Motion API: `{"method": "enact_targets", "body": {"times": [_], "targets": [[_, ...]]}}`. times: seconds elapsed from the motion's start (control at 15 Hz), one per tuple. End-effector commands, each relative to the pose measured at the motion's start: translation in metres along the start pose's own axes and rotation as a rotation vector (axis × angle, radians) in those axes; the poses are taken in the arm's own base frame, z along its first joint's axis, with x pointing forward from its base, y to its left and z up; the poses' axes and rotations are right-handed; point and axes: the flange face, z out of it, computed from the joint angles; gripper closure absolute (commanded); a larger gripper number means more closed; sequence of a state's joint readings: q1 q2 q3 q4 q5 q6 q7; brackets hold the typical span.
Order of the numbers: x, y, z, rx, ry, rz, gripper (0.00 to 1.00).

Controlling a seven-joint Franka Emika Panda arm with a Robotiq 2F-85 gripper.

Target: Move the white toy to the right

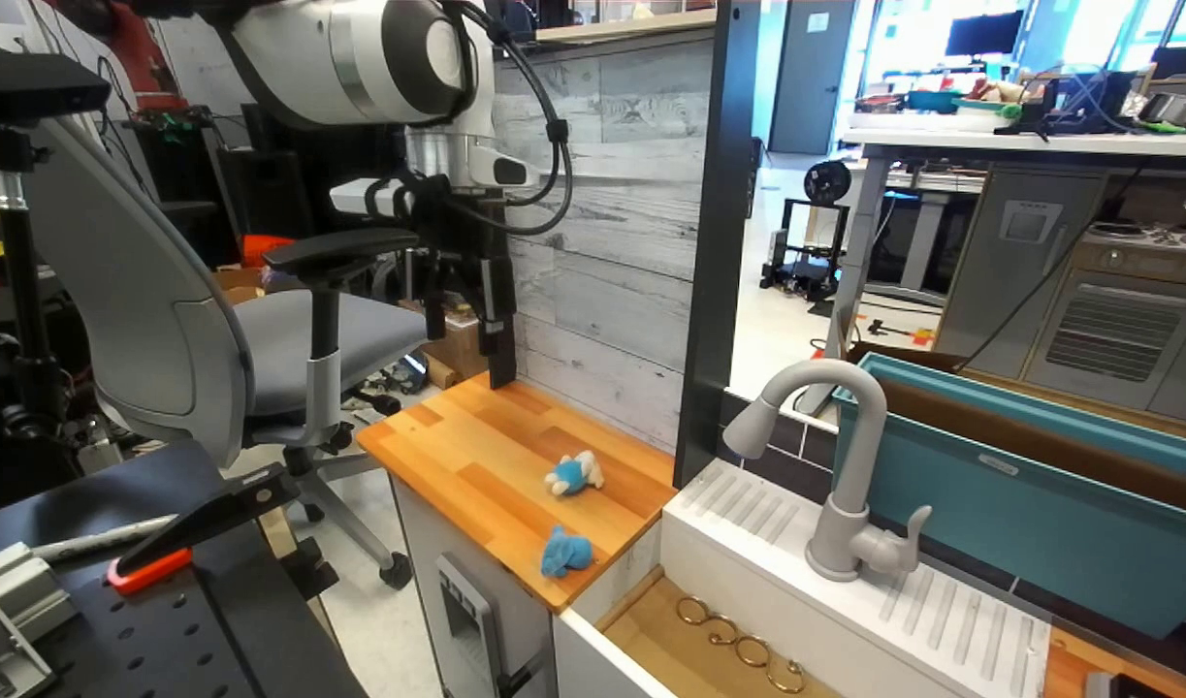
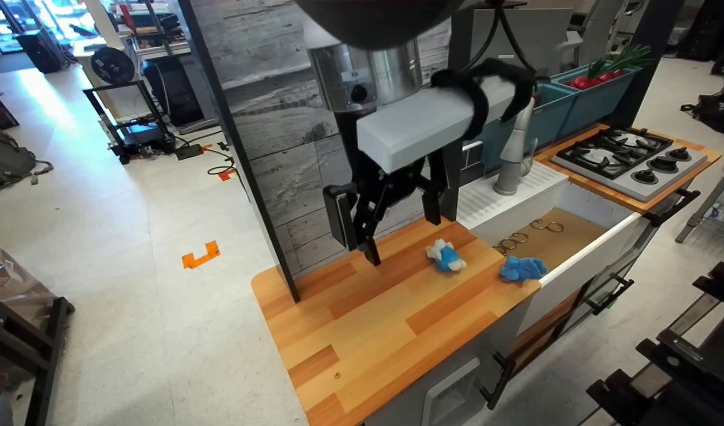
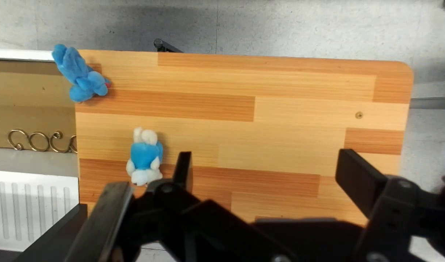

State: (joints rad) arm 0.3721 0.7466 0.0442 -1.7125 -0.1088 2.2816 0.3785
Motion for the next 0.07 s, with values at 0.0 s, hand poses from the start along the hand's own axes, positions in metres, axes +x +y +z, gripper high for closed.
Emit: {"method": "enact_targets", "body": {"times": [0.0], "targets": [[-0.0014, 0.0001, -0.0009, -0.001, -0.003, 0.000, 0.00]]}}
